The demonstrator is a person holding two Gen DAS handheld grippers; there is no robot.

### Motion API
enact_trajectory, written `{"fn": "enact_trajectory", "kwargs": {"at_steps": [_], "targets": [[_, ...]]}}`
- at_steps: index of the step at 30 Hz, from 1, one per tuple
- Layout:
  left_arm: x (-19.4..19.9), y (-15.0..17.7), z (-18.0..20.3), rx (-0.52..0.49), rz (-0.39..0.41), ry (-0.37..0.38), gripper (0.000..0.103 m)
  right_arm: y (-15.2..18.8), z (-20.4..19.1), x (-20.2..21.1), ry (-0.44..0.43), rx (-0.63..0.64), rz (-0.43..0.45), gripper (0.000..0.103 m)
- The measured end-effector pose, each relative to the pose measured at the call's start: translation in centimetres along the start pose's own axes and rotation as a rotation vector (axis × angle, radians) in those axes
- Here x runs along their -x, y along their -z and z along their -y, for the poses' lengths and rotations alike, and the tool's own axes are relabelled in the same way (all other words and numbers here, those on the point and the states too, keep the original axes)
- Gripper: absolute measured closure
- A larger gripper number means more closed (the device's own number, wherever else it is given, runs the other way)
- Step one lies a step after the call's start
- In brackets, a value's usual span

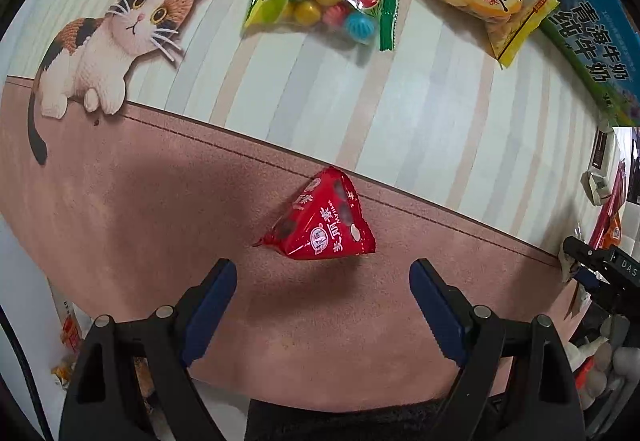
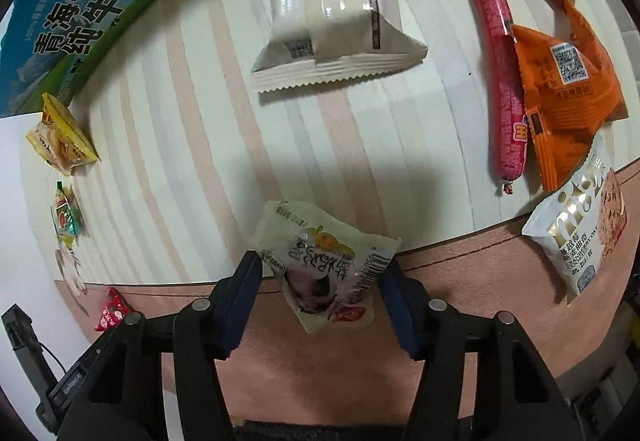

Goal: Organize snacks
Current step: 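Grasp the small red packet with the left tool while the right tool grasps the white snack bag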

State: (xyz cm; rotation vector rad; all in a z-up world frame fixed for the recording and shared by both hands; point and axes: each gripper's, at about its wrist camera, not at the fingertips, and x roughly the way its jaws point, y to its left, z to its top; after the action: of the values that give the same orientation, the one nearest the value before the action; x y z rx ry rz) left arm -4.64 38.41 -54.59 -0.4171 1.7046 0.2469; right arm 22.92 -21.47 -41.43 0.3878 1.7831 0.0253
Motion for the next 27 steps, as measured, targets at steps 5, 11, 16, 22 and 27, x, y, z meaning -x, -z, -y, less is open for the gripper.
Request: {"fn": "enact_trajectory", "kwargs": {"at_steps": [5, 11, 16, 22, 27], "targets": [[-0.1, -0.4, -1.5, 0.003, -0.002, 0.014, 0.014, 0.7, -0.9, -0.2, 0.01, 0.021, 0.014, 0.05], [-0.1, -1.2, -2.3, 0.026, -0.024, 0.047, 0.014, 1.3, -1.4, -0.6, 0.003, 0.023, 0.014, 0.05], [-0.8, -2.1, -2.6, 0.043, -0.038, 0.057, 0.015, 1.1, -1.0, -0.5, 0.004, 0.023, 0.015, 0.05], [-1.9, -2.9, -2.7, 0.043, -0.036, 0.022, 0.043, 1.2, -1.4, -0.8, 0.005, 0.023, 0.014, 0.05], [-1.8, -3.1, -2.8, 0.031, -0.03, 0.02, 0.051, 1.3, -1.5, -0.9, 0.006, 0.028, 0.014, 0.05]]}}
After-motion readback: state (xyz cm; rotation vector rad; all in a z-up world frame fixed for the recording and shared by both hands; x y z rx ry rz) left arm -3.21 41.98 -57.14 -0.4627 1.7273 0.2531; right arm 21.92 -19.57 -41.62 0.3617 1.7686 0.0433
